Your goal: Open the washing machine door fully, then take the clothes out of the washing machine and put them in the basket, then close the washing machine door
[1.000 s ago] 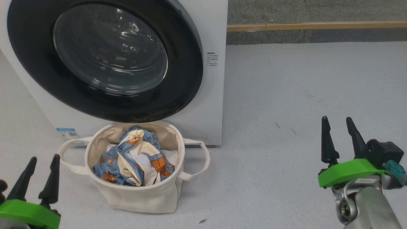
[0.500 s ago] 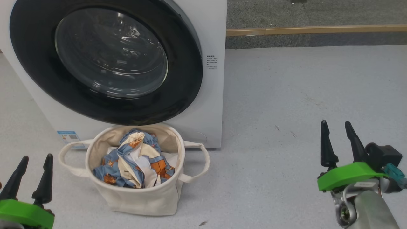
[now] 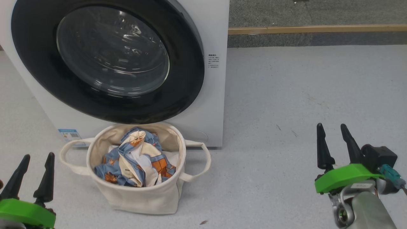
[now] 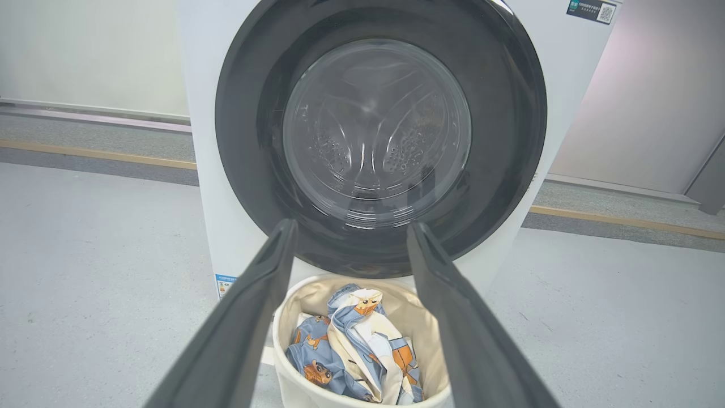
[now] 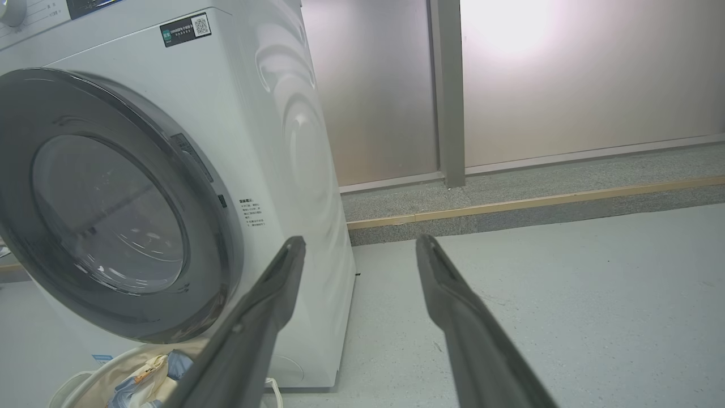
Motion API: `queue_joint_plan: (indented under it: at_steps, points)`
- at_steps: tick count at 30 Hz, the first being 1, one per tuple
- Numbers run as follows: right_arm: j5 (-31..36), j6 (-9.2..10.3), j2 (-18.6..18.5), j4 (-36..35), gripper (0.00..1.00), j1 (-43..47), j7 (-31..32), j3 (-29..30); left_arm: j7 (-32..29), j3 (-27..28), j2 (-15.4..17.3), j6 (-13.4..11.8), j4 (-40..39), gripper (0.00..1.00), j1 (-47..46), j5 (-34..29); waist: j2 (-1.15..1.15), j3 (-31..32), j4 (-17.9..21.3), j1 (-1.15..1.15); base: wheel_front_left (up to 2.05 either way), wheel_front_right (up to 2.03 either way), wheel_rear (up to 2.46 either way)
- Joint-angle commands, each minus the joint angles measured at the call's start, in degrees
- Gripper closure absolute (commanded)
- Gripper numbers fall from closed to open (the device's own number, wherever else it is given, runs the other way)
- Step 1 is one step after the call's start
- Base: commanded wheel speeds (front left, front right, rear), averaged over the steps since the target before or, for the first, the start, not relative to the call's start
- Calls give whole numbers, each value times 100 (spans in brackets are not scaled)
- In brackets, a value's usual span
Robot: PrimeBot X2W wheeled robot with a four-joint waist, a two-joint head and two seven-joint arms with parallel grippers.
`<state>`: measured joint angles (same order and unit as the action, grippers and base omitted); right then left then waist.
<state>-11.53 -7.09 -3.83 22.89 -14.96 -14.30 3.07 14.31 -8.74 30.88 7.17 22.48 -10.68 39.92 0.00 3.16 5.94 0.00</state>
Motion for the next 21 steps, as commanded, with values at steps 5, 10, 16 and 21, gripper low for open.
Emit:
queue_joint_plan:
  at_steps: [5, 10, 16, 21]
  points:
    - [8, -40, -24, -204, 0, -251, -70, -129, 68, 270, 213, 32, -146, 0, -232, -43, 0, -5, 1, 0, 0, 0, 0]
    - [26, -40, -19, -202, 0, -248, -70, -124, 69, 271, 195, 32, -164, 0, -230, -72, 0, -10, -11, 0, 0, 0, 0]
    - [29, -40, -16, -197, 0, -246, -70, -125, 69, 266, 176, 32, -170, 0, -215, -71, 0, -11, -16, 0, 0, 0, 0]
    - [20, -40, -11, -190, 0, -237, -70, -115, 69, 244, 184, 32, -172, 0, -203, -61, 0, -13, -22, 0, 0, 0, 0]
